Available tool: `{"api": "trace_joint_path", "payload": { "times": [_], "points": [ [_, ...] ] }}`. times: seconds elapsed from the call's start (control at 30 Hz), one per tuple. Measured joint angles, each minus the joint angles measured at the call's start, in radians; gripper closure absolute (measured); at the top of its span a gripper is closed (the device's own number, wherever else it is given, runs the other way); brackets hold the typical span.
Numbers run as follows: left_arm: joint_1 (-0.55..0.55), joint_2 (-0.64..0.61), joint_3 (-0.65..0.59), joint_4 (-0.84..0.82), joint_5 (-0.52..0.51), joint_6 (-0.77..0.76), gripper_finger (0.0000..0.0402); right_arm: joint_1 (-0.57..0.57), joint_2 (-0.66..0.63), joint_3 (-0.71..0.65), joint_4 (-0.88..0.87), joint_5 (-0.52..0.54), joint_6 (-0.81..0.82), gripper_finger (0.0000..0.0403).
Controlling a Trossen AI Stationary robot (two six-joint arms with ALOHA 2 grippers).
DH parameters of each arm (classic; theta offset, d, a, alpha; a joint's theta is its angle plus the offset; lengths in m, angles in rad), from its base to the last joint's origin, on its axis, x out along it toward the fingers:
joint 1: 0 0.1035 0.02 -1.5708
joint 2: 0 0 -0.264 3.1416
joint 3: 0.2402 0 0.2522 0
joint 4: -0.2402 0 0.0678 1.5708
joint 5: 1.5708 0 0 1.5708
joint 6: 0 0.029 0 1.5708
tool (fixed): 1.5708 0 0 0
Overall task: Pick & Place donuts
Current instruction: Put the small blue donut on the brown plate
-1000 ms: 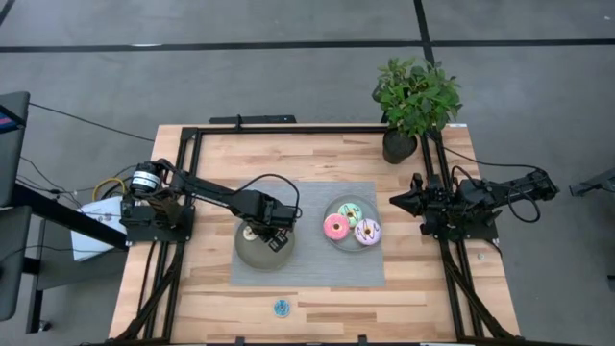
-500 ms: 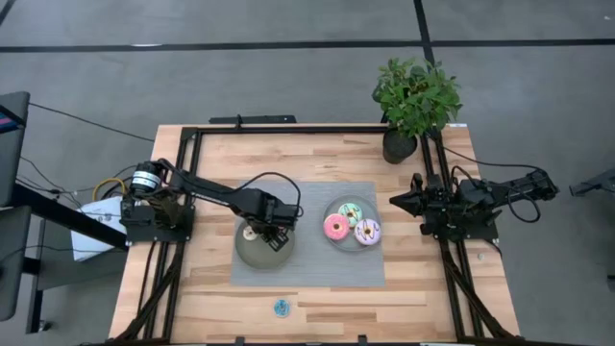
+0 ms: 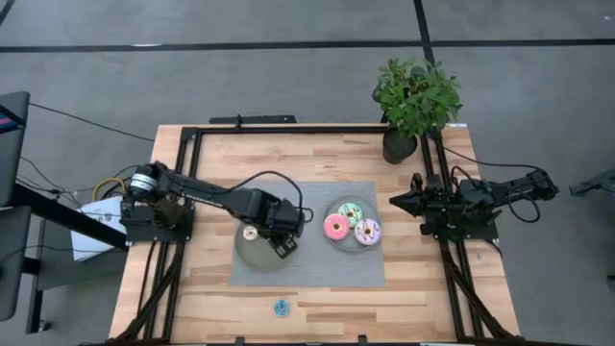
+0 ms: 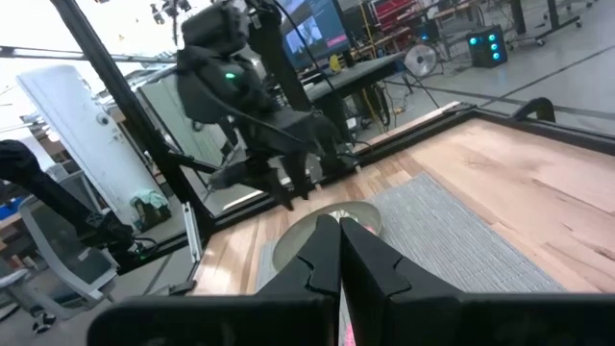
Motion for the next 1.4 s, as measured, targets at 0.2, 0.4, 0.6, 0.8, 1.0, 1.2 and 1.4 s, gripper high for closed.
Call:
{"api": "trace_joint_path", "payload": {
  "times": [0.2,0.4,0.6,0.8,1.0,1.2,1.4],
  "points": [
    [-0.079,0.0,0.005,0.022,-0.014,-0.016,0.0274,0.0,0.0,0.0,-0.004,0.0,0.0,0.0403],
    [-0.145,0.0,0.005,0.023,-0.031,-0.095,0.0274,0.0,0.0,0.0,-0.017,0.0,0.0,0.0403],
    [-0.222,0.0,0.005,0.093,-0.042,-0.27,0.0274,0.0,0.0,0.0,-0.057,-0.001,-0.025,0.0403],
    [-0.266,0.044,0.005,0.291,-0.046,-0.433,0.0274,0.0,-0.001,0.0,-0.067,0.0,-0.107,0.0403],
    [-0.295,0.164,0.022,0.498,0.068,-0.63,0.0274,0.0,-0.006,0.0,-0.099,-0.003,-0.115,0.0403],
    [-0.359,0.238,0.116,0.39,0.053,-0.839,0.0274,0.001,-0.007,0.001,-0.145,-0.003,-0.116,0.0403],
    [-0.405,0.264,0.147,0.336,0.02,-0.987,0.0274,0.001,-0.007,0.0,-0.158,-0.003,-0.129,0.0403]
  ]
}}
